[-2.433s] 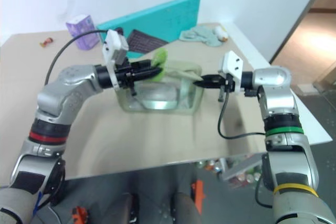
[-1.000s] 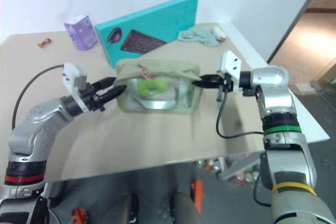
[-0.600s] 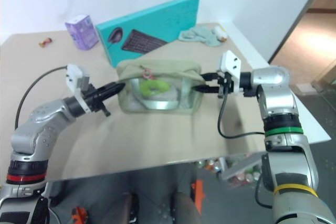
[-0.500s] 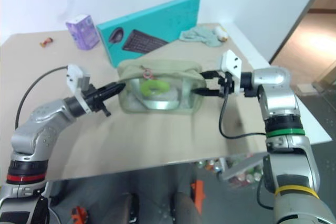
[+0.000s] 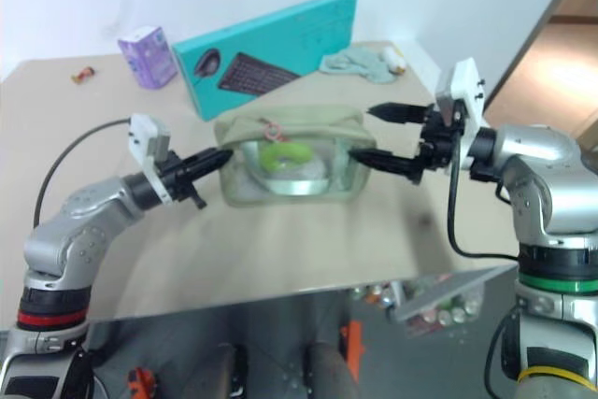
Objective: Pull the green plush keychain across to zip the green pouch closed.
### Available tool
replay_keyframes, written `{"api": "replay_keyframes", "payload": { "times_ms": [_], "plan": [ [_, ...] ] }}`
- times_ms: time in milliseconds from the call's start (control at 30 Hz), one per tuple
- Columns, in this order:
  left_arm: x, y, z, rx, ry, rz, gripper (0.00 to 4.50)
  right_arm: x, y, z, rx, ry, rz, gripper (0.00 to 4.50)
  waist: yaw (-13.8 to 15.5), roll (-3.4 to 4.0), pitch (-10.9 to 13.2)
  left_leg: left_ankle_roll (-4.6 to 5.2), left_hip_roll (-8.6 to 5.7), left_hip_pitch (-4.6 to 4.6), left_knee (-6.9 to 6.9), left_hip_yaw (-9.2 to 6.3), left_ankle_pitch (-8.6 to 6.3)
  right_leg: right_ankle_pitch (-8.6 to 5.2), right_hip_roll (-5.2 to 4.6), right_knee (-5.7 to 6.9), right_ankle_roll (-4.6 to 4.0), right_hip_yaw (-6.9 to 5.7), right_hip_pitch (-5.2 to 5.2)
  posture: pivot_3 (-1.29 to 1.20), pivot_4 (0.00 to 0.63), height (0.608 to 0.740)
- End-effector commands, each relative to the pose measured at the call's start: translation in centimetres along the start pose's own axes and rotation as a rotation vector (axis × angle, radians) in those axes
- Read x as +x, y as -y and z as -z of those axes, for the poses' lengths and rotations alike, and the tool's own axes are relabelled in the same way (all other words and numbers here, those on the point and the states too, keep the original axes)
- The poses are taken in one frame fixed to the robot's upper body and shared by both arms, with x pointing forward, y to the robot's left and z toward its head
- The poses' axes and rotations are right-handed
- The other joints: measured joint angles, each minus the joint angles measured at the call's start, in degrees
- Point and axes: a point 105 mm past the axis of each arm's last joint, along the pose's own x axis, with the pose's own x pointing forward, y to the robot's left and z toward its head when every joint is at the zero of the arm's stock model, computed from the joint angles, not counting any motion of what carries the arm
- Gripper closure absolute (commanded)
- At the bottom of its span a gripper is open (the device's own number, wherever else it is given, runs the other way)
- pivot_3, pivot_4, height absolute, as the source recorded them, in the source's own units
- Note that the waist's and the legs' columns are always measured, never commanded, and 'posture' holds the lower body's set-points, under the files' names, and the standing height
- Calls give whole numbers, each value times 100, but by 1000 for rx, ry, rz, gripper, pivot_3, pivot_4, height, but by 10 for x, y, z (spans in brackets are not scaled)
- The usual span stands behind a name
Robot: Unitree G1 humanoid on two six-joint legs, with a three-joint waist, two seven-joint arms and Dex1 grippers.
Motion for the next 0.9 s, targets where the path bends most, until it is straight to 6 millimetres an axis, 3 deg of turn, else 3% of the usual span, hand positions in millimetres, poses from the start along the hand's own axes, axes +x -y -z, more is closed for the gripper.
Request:
{"api": "replay_keyframes", "payload": {
  "times_ms": [33,333,700,900],
  "plan": [
    [-2,10,-14,27,43,10,4500,19,-19,3,1,37,0,43,5,-3,-2,0,0,0,2,-6,0,-2,3,0,-4,-1,1,0,150,740],
    [-7,9,-12,36,33,-25,4500,40,-11,30,5,10,19,43,17,-4,-2,4,-9,-8,9,-6,2,-2,-1,-6,-3,5,2,0,150,740],
    [-3,11,-12,39,42,-22,4500,58,-2,39,-16,-6,-13,43,13,-3,-2,4,-8,-7,3,-13,2,-3,7,-5,-7,4,0,0,150,740],
    [-1,13,-13,36,49,-22,4500,66,-1,41,-18,-4,-18,1879,21,-3,-2,3,-8,-10,3,-14,2,-3,6,-6,-6,3,1,0,150,740]
  ]
}}
